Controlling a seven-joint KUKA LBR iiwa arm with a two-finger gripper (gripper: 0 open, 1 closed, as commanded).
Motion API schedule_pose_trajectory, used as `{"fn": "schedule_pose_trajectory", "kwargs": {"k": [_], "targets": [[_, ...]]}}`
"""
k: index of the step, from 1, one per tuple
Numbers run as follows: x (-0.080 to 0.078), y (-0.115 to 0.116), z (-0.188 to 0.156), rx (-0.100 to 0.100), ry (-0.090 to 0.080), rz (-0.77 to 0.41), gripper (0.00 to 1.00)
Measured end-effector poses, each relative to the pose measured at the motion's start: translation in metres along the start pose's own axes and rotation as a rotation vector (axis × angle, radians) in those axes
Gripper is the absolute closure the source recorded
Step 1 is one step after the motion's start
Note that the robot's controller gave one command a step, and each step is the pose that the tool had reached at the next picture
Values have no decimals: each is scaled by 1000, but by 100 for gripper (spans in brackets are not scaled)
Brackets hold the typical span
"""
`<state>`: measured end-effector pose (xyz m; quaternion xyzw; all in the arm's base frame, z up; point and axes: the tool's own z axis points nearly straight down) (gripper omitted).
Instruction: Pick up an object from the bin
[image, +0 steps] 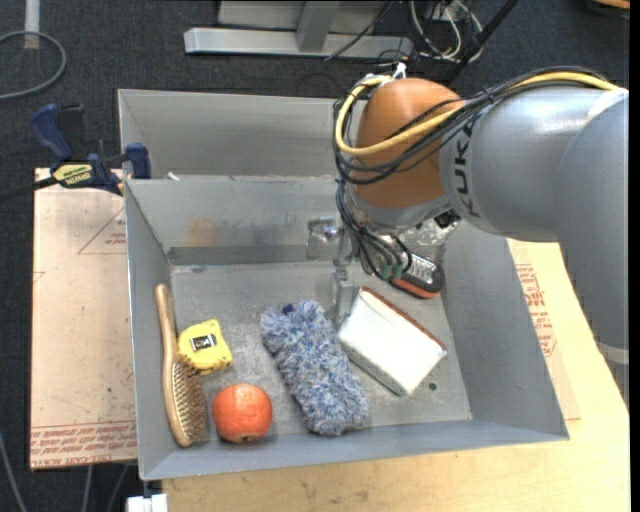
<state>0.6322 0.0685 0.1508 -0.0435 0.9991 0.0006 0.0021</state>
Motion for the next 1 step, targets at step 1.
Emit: {"fn": "schedule_pose_trajectory", "kwargs": {"k": [1], "targets": [[13, 16, 22, -1, 5, -250, 0]]}}
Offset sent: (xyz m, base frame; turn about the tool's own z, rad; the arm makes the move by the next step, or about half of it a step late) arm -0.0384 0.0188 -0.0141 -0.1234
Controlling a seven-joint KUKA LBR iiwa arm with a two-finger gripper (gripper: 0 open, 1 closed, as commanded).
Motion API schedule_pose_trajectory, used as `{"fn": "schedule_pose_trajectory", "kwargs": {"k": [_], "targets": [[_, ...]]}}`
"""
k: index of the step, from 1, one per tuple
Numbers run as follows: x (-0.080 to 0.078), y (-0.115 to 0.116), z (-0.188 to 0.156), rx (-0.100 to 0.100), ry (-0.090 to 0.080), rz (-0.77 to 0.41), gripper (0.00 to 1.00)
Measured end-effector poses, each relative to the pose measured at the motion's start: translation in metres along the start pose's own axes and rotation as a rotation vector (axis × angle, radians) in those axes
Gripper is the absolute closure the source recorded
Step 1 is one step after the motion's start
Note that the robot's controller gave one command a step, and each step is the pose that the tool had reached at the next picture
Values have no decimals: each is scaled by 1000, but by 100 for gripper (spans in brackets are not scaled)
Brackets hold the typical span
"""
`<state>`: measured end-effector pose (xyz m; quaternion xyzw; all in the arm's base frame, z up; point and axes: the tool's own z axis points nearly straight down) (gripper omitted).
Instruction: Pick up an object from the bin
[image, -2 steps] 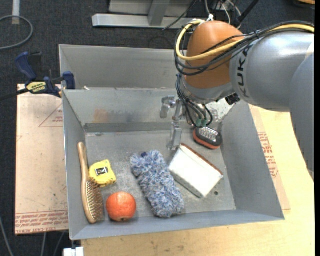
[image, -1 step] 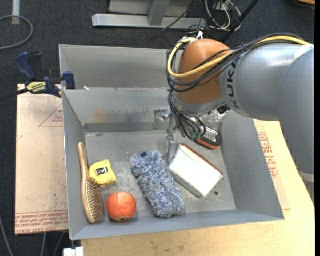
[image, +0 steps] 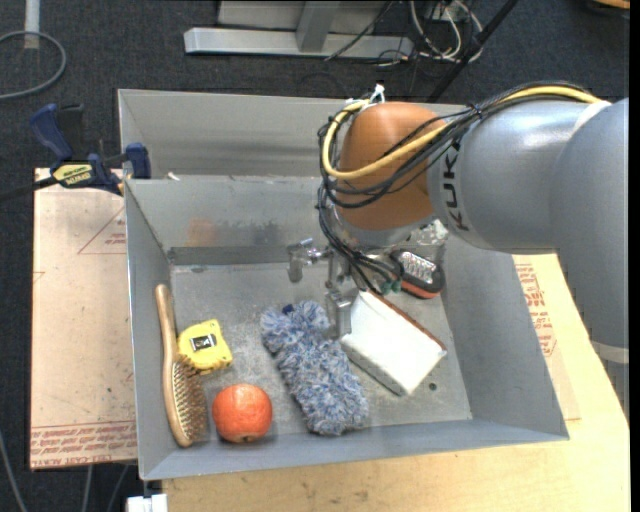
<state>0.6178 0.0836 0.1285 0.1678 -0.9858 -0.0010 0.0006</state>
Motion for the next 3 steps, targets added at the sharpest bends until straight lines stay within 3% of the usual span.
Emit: {"fn": "schedule_pose_trajectory", "kwargs": {"k": [1, 2, 3], "targets": [[20, 11, -7, 1, -6, 126, 0], [18, 8, 50, 1, -7, -67, 0], [19, 6, 65, 3, -13, 38, 100]]}}
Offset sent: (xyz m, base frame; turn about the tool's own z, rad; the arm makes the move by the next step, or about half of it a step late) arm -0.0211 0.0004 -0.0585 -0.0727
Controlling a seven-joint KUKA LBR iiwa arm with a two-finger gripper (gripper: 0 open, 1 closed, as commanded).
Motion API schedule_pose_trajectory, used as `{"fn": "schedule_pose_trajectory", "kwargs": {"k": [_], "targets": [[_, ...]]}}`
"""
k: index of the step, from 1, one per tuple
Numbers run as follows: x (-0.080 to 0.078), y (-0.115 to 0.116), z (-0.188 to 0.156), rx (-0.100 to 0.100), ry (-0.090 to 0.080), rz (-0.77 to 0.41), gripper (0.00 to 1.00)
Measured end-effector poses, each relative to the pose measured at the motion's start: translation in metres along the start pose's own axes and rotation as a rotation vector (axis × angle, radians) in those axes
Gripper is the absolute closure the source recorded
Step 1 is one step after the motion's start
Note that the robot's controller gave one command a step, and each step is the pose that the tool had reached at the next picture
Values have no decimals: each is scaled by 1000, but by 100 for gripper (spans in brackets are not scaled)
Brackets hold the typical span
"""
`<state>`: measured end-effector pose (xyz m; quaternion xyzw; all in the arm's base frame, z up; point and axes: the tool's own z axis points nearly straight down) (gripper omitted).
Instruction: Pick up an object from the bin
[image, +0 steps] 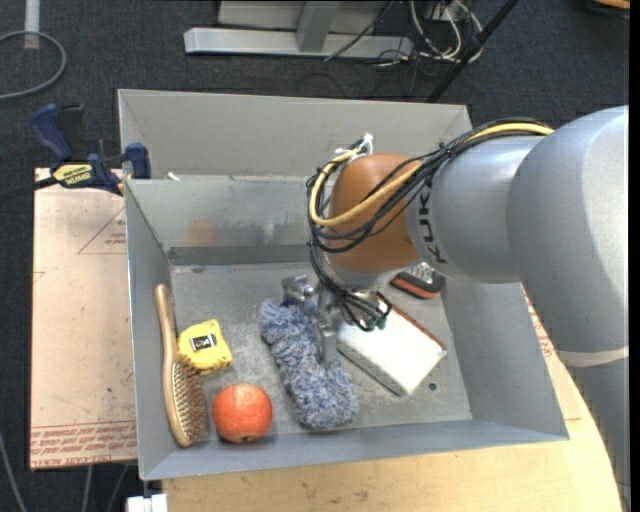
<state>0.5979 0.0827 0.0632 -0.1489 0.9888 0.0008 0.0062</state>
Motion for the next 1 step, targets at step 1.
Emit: {"fn": "schedule_pose_trajectory", "kwargs": {"k": [1], "targets": [[0, 0, -3, 0, -3, 13, 100]]}}
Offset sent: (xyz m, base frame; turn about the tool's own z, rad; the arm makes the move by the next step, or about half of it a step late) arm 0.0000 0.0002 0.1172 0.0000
